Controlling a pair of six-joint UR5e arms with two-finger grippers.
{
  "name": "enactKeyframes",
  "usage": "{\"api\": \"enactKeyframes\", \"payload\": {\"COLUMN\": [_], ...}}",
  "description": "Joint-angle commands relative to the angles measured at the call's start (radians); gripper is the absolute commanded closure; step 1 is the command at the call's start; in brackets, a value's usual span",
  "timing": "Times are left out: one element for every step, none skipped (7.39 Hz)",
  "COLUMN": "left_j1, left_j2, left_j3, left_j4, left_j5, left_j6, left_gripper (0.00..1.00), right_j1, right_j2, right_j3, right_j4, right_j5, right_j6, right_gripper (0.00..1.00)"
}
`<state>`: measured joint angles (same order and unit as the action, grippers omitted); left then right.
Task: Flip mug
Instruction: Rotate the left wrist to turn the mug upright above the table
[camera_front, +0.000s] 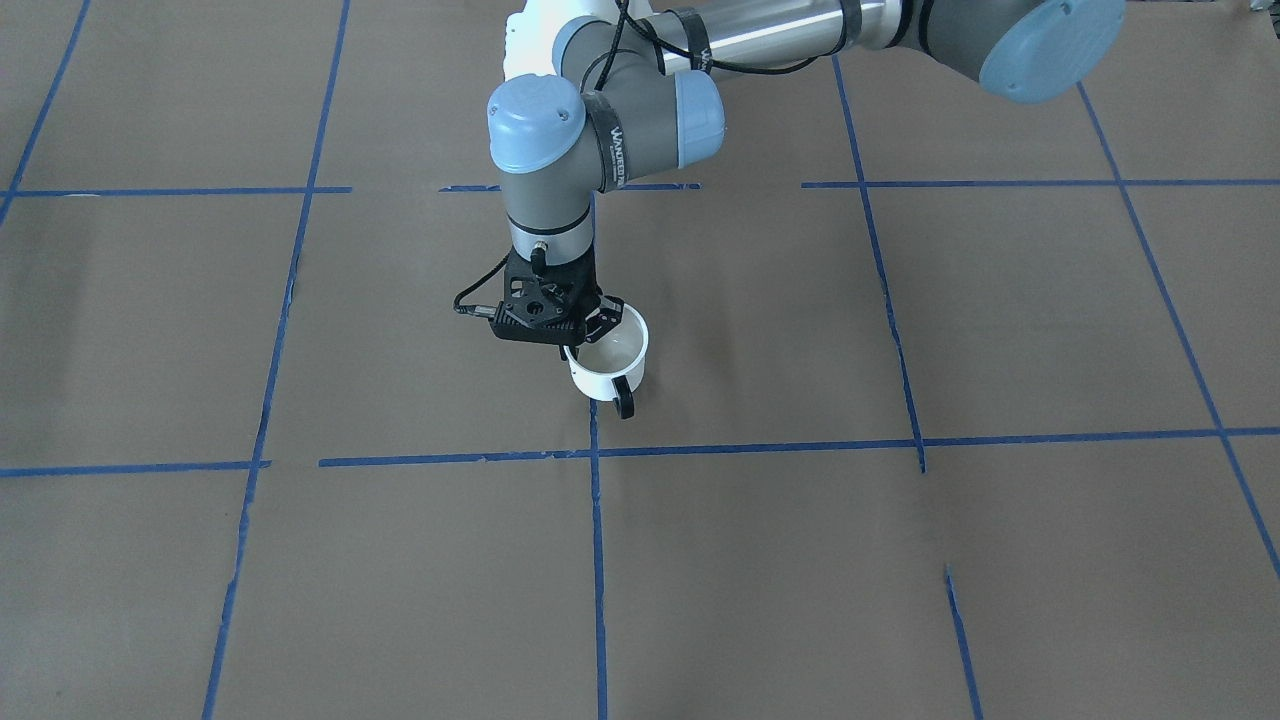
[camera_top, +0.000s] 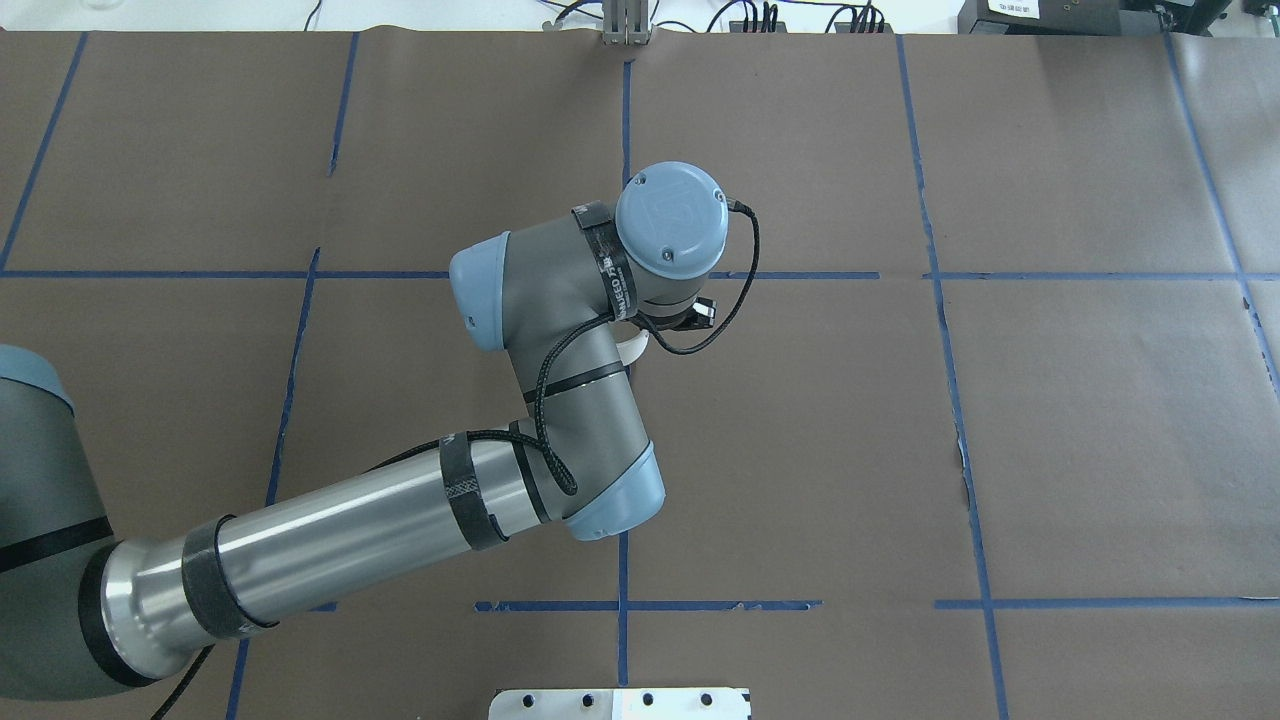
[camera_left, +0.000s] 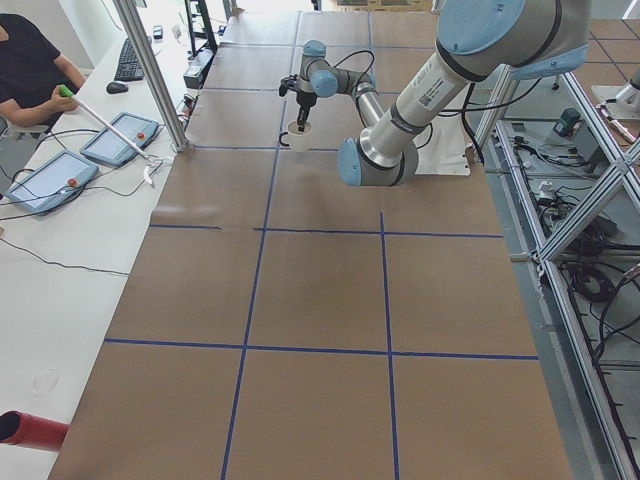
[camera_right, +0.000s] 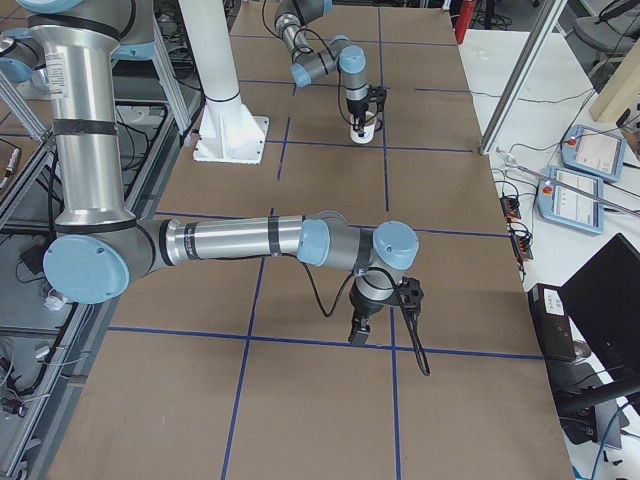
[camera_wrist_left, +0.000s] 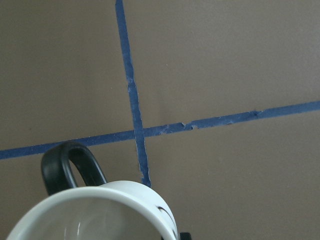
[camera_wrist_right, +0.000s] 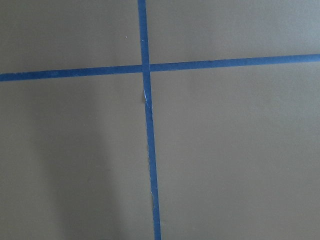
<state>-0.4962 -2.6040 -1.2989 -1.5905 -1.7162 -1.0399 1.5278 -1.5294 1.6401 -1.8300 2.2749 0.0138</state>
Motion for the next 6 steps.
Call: {"api": "enactKeyframes", "payload": {"left_j1": [0.013, 0.016, 0.016, 0.016, 0.016, 0.016], "left_j2": [0.005, 0.005, 0.005, 0.005, 0.005, 0.005], "left_j3": [0.010, 0.027, 0.029, 0.027, 0.029, 0.030], "left_j4": [-0.038, -0.064, -0.069, -0.069, -0.069, -0.069], "left_j5": [0.006, 0.006, 0.006, 0.006, 0.007, 0.007], "left_j6": [0.001, 0.000, -0.003, -0.003, -0.002, 0.000], "left_gripper": [1.00, 1.00, 1.00, 0.95, 0.42, 0.07], "right_j1": [0.000, 0.000, 0.000, 0.000, 0.000, 0.000], "right_j2": [0.000, -0.002, 0.000, 0.000, 0.000, 0.000], "right_j3": [0.000, 0.000, 0.000, 0.000, 0.000, 0.000], "right_j4": [0.000, 0.000, 0.000, 0.000, 0.000, 0.000], "right_j5": [0.000, 0.000, 0.000, 0.000, 0.000, 0.000], "right_j6": [0.000, 0.000, 0.000, 0.000, 0.000, 0.000], "right_gripper": [0.00, 0.00, 0.00, 0.00, 0.00, 0.00]}}
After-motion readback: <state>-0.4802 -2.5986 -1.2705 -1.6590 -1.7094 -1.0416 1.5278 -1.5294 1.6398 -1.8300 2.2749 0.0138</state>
